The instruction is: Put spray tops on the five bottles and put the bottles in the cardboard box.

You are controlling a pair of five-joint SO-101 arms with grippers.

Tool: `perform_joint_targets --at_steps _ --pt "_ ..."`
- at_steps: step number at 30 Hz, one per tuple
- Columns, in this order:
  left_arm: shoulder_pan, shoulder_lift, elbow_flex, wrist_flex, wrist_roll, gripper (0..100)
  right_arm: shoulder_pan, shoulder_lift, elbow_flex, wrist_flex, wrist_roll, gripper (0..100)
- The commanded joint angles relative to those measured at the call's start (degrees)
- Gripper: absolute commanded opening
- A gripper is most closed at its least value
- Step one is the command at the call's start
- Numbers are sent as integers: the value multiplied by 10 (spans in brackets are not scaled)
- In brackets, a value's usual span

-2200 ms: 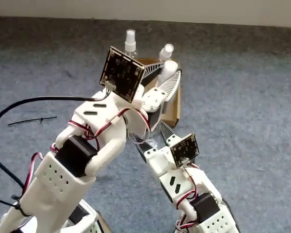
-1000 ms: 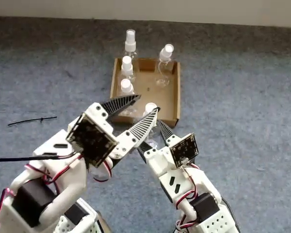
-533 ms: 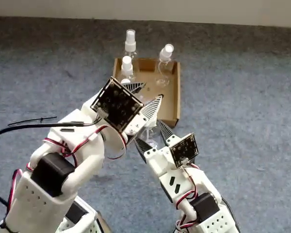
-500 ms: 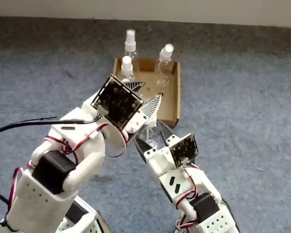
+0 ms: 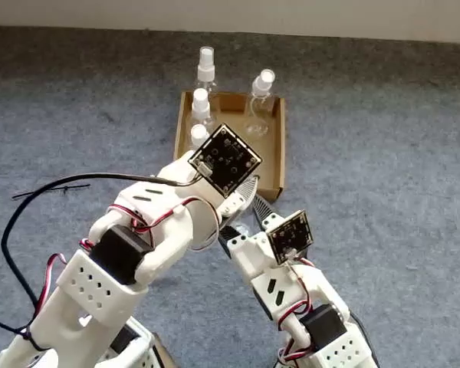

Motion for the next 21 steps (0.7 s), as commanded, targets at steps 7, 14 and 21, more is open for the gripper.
perform_joint_targets --at_steps 7,14,21 --pt "-11 -3 -75 4 -25 140 10 -6 -6 -14 -4 3" --pt "-12 0 -196 47 -25 140 10 -6 -6 -14 -4 3" --pt "-27 1 -149 53 -25 140 10 -6 -6 -6 -4 3"
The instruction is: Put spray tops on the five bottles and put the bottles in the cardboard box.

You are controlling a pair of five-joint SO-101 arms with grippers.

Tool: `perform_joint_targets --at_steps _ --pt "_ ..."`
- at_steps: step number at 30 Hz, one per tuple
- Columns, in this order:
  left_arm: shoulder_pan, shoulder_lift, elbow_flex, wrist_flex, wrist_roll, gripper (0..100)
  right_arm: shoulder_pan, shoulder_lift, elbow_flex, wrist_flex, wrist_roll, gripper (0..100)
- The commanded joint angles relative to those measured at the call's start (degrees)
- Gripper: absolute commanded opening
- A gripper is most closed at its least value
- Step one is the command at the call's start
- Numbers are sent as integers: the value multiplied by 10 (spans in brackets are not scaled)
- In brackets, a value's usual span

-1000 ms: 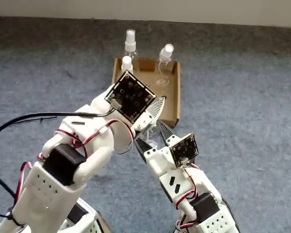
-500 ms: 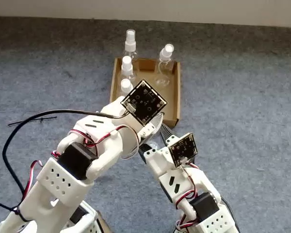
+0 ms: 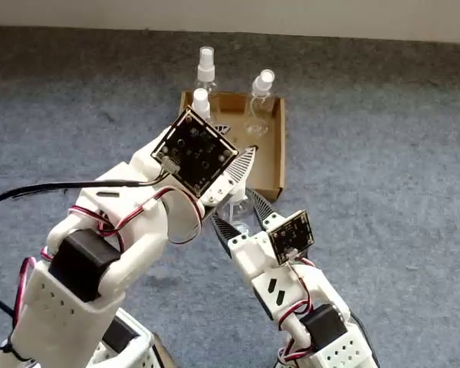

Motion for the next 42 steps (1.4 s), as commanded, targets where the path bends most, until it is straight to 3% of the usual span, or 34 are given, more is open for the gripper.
perform_joint_targets --at_steps 1,9,19,27,30,33,42 --pt "-22 1 33 -1 -4 140 9 -6 -5 4 -4 3" --pt "-35 -4 95 4 -4 140 9 -6 -6 16 -4 3" --pt "-53 -62 0 4 -3 139 9 -6 -8 16 -1 3" --pt "-249 -78 -43 76 -2 139 9 -6 -10 18 1 3" --pt "-319 -78 -2 78 -1 139 19 -6 -10 19 1 3" --pt "-378 -78 70 76 -1 139 73 -6 -18 15 1 3" --pt "-452 -78 325 -94 24 139 153 56 -178 -25 2 3"
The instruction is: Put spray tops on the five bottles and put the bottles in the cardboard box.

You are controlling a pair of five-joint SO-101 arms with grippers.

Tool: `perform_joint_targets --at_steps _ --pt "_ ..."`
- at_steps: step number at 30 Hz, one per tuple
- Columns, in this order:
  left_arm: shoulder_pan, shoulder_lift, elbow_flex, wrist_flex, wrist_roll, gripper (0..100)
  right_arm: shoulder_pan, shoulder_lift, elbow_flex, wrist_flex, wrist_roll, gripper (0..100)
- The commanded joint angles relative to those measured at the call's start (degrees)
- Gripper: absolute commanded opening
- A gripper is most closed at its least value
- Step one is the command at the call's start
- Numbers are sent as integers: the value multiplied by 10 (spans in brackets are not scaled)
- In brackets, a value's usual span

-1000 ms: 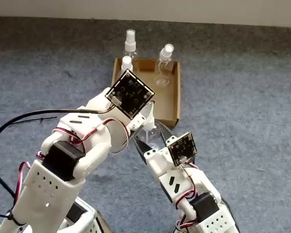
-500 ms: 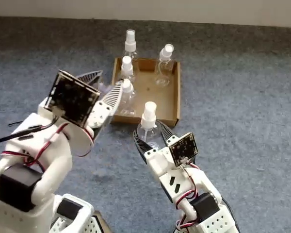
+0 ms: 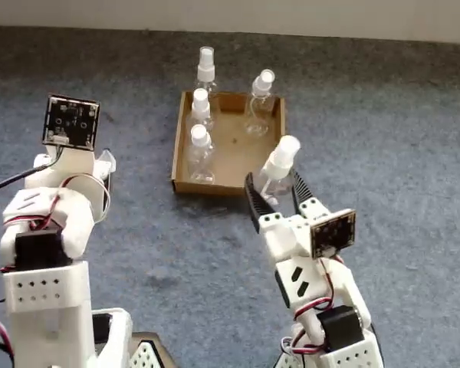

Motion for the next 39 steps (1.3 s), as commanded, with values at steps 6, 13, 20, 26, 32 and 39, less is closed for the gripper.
perform_joint_targets --at_steps 6,13,20,26,32,39 --pt "-28 -7 160 -149 72 139 51 239 -157 -97 2 3" --pt "-28 -8 232 -212 80 139 58 451 -194 -244 2 3" --pt "-28 -8 262 -243 79 139 57 609 -210 -367 2 3" --pt "-28 -8 272 -256 79 139 31 710 -207 -473 0 3" --pt "-28 -8 272 -254 79 139 9 800 -204 -611 -3 3" --pt "-27 -8 273 -253 79 139 7 920 -206 -676 -3 3"
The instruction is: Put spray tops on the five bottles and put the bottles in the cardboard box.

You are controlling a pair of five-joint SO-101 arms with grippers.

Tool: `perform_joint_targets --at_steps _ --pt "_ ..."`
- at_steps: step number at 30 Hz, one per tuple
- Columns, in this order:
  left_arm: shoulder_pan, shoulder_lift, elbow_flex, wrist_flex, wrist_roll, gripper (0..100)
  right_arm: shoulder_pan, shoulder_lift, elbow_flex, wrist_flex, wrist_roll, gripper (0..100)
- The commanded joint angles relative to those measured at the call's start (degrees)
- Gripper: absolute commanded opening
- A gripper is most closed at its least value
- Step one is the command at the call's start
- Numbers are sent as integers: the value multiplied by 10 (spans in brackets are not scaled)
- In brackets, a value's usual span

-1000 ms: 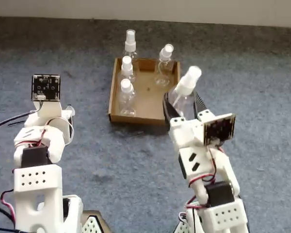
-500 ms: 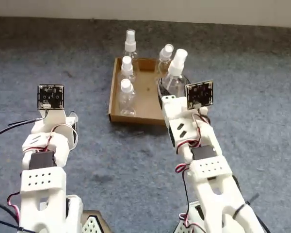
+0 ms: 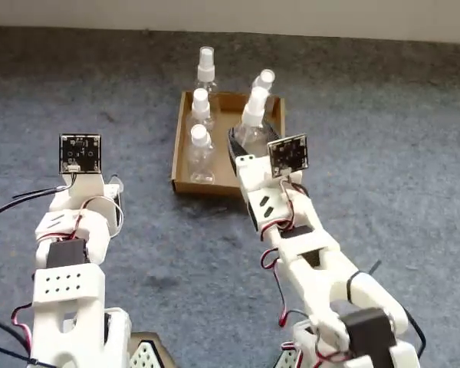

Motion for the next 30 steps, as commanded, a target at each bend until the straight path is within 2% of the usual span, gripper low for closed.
perform_joint_targets --at_steps 1,7,14,20,24,30 --pt "-7 -8 -3 -9 5 139 -2 40 -38 -42 -2 3" --pt "-7 -8 -3 -9 5 139 -1 98 -39 -94 -2 3" --pt "-5 -8 -3 -9 5 139 0 138 -40 -98 -2 3" --pt "-5 -8 -3 -9 5 139 3 149 -40 -102 -2 3" --pt "-5 -8 -3 -9 5 139 12 150 -38 -164 -2 3" --pt "-5 -8 -3 -9 5 139 15 151 -37 -171 -3 3"
